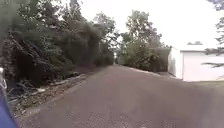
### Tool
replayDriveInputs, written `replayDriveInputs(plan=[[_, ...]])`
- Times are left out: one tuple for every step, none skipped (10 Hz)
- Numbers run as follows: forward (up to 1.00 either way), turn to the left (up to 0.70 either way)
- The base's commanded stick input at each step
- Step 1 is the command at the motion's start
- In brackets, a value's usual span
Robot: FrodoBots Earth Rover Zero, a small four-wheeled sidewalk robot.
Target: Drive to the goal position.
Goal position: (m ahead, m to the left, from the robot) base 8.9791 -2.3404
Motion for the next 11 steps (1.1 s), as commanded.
replayDriveInputs(plan=[[0.7,-0.01],[0.7,-0.05],[0.7,-0.12],[0.7,-0.18],[0.7,-0.07],[0.7,-0.01],[0.7,-0.01],[0.7,-0.01],[0.7,-0.01],[0.7,-0.01],[0.7,-0.01]])
